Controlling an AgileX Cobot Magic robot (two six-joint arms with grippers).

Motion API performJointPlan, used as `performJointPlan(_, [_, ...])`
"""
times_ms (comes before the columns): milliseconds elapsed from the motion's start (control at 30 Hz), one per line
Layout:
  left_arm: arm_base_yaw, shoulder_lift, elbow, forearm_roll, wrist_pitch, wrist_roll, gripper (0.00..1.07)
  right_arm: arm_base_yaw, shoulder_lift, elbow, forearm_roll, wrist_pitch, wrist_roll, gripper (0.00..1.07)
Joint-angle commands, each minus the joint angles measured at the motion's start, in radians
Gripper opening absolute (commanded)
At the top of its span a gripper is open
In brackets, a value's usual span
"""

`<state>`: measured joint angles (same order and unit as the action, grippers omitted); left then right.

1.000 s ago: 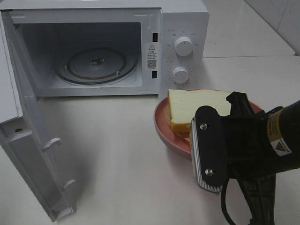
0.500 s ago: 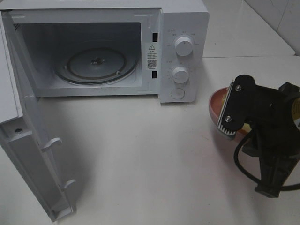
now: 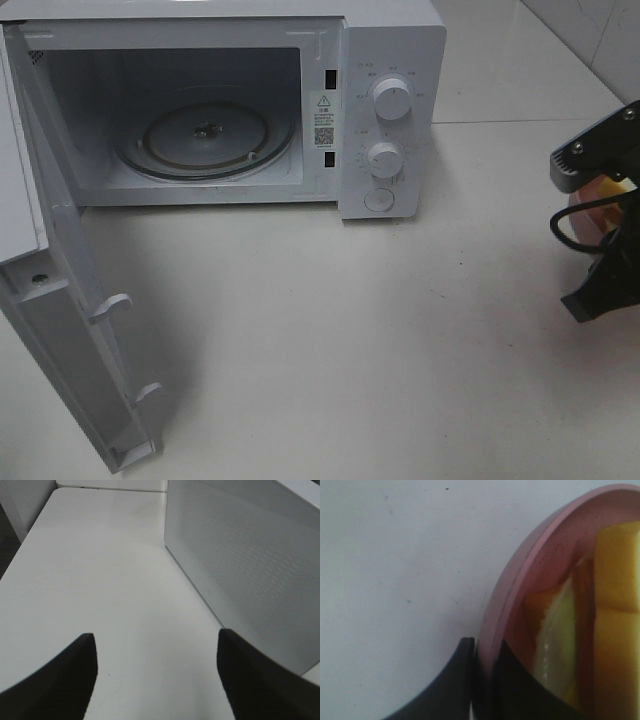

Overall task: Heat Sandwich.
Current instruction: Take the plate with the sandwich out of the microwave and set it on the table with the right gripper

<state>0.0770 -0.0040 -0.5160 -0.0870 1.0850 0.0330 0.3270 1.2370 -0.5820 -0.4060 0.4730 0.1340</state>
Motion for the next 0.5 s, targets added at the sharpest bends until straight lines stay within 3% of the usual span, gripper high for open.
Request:
performJointPlan(33, [0.002, -0.006, 0.001, -0.004, -0.016, 0.001, 0.65, -0.046, -0.011, -0.007, -0.045, -0.041, 0.082, 0.00])
performJointPlan(267, [0.002, -0.006, 0.001, -0.004, -0.016, 0.001, 0.65, -0.160, 0.080, -0.036, -0.064, -0.053, 0.183, 0.00])
performJointPlan(500, [0.002, -0.006, 0.001, -0.004, -0.016, 0.001, 0.65, -0.208, 0.186, -0.078, -0.086, -0.061, 0.184, 0.00])
